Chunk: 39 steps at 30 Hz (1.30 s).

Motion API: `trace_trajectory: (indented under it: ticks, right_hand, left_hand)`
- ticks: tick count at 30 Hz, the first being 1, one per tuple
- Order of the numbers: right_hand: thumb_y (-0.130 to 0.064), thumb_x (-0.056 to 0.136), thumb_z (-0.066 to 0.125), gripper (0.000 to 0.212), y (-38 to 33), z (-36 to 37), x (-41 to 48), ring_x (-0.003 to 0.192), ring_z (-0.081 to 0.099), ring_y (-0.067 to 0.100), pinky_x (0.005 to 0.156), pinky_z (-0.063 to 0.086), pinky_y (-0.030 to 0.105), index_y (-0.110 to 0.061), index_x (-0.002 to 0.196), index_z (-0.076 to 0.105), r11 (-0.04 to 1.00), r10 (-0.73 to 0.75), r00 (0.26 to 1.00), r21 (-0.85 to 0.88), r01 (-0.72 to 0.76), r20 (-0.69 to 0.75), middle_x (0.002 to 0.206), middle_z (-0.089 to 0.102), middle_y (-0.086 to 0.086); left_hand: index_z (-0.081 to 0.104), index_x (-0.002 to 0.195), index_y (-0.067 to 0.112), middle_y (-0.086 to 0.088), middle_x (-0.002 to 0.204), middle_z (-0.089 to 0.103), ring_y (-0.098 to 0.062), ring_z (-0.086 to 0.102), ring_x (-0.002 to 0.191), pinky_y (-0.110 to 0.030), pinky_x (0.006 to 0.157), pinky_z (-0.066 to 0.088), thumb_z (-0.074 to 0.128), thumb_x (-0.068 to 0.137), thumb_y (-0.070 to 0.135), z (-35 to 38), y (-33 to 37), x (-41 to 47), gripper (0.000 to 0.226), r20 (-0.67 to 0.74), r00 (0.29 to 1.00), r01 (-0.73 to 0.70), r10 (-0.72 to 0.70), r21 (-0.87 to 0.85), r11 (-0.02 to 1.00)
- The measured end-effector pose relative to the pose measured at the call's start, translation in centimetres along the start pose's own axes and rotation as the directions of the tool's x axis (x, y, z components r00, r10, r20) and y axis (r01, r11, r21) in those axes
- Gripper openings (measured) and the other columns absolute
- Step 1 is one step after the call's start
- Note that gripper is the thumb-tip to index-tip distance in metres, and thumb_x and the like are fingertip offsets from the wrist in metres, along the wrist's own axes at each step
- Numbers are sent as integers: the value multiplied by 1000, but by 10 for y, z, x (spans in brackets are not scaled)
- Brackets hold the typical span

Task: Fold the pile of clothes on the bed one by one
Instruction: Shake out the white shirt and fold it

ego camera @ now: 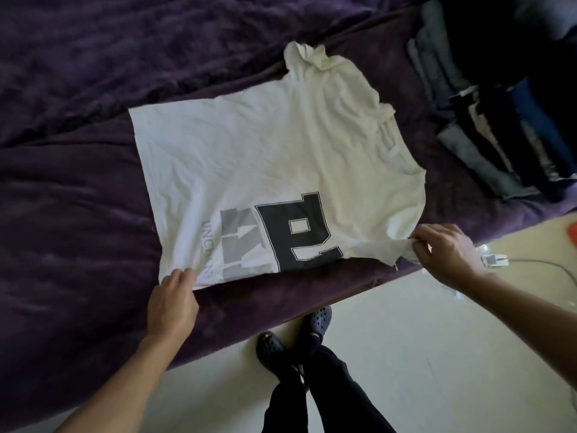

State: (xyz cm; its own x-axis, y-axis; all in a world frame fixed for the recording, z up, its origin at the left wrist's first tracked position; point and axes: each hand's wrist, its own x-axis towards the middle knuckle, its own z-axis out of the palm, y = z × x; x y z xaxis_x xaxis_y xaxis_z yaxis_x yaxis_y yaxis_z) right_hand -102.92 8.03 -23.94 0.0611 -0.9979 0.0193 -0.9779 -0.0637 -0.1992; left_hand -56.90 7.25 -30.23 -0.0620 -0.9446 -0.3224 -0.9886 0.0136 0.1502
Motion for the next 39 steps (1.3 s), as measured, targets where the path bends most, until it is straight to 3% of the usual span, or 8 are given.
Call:
trace_trajectory:
  ticks: [4,11,17,23,26,31,35,39]
  right_hand:
    - [-24,82,41,30,-4,-22,74,61,61,32,66,46,38,-6,72,63,998,-49,997,-47,46,-61,65,62,7]
    - [-12,87,56,10,-6,-16,258,81,60,38,77,42,45,-6,85,65,989,-47,998,-139,41,-44,85,67,15]
    - [-19,91,45,22,-4,20,432,101,57,38,88,37,45,-11,102,63,985,-69,998,-159,67,-4,108,66,17]
    - [-11,89,45,26,-17,63,544,106,54,41,91,37,46,-10,109,61,978,-113,992,-169,121,59,112,62,21]
    - [-17,90,44,28,-16,90,564,110,52,40,93,36,49,-9,113,59,981,-80,991,-169,97,104,117,60,21]
    - [-47,82,66,56,5,109,554,121,47,37,96,40,43,-20,130,53,999,32,939,-19,-27,342,130,53,16]
    - [-35,83,63,27,13,88,548,99,60,36,81,49,42,-18,102,71,994,0,998,110,-7,63,103,67,13]
    - [-24,88,64,11,5,55,493,86,60,30,72,48,41,-14,88,69,900,-321,919,229,371,-228,94,66,5]
  left_hand:
    - [62,82,2,-16,76,65,-39,61,67,-45,57,48,64,67,-15,-38,-4,29,22,-87,996,17,-20,-35,999]
    - [63,104,2,-24,98,66,-45,61,87,-47,70,46,49,88,1,-88,-14,140,21,-303,911,224,-279,-203,953]
    - [60,104,7,-26,99,63,-46,57,92,-43,70,40,42,96,11,-110,-31,255,20,-300,822,416,-485,-265,870]
    - [58,110,7,-26,118,54,-46,48,112,-54,88,40,47,92,12,-107,-26,344,22,-304,711,588,-634,-237,773]
    - [55,118,8,-24,127,46,-44,41,116,-53,92,35,60,82,9,-91,-8,359,37,-367,797,475,-481,-113,873]
    - [63,117,10,-21,131,49,-41,45,118,-49,93,39,65,77,7,-62,57,356,41,-175,984,43,-43,-2,999]
    - [63,121,12,-19,132,49,-38,46,121,-48,95,40,67,80,12,-49,107,349,41,-84,993,-87,83,-49,995]
    - [60,124,10,-15,132,49,-33,44,123,-45,99,38,61,87,14,-49,113,350,37,-53,999,-9,2,-137,991]
